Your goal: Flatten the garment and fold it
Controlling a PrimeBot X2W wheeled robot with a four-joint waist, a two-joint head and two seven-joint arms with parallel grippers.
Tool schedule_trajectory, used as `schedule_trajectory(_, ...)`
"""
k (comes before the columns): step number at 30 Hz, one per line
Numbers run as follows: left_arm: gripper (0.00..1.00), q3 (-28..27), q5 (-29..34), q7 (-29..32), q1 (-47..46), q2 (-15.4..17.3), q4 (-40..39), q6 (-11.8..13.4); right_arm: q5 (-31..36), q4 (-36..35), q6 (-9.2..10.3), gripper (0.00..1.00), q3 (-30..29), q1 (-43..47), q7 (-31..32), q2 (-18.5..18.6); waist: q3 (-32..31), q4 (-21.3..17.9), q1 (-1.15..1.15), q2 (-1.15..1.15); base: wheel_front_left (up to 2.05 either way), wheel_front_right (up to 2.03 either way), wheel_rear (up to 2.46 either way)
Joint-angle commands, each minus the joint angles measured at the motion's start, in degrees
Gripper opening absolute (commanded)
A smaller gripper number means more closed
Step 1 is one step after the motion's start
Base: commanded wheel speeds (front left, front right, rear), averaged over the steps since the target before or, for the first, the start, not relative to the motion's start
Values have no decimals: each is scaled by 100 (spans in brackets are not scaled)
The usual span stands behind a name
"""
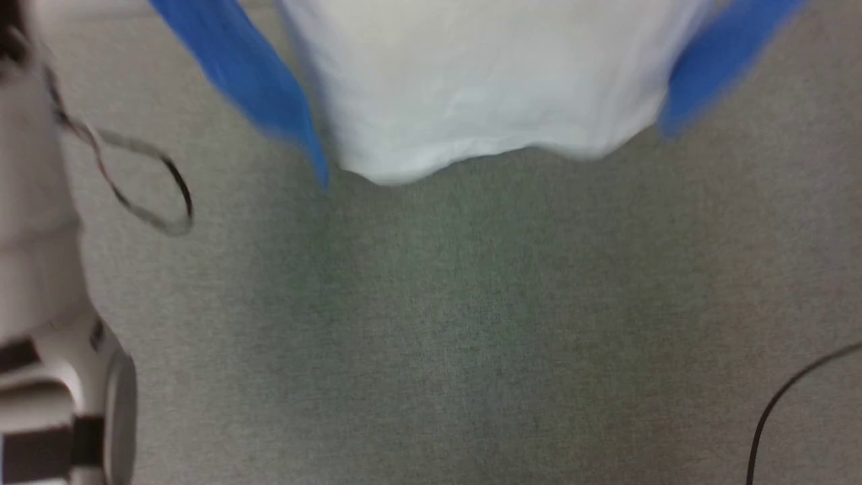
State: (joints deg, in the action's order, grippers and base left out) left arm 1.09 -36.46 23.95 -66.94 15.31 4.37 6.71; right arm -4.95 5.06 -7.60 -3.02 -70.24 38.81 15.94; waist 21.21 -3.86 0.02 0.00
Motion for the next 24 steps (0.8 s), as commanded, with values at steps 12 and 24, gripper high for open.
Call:
schedule_trajectory(12, 0, -566, 80, -1546, -2035, -47, 1266, 90, 957, 1421, 11, 0, -722, -2207, -2082, -532, 1467, -238, -2, 0, 0, 0, 0)
schedule_trajectory(24, 0, 115, 249, -1346, -86, 24, 2299, -642, 206, 2454, 11, 0, -175, -179, -1724, -446, 888, -67, -2, 0, 0, 0, 0)
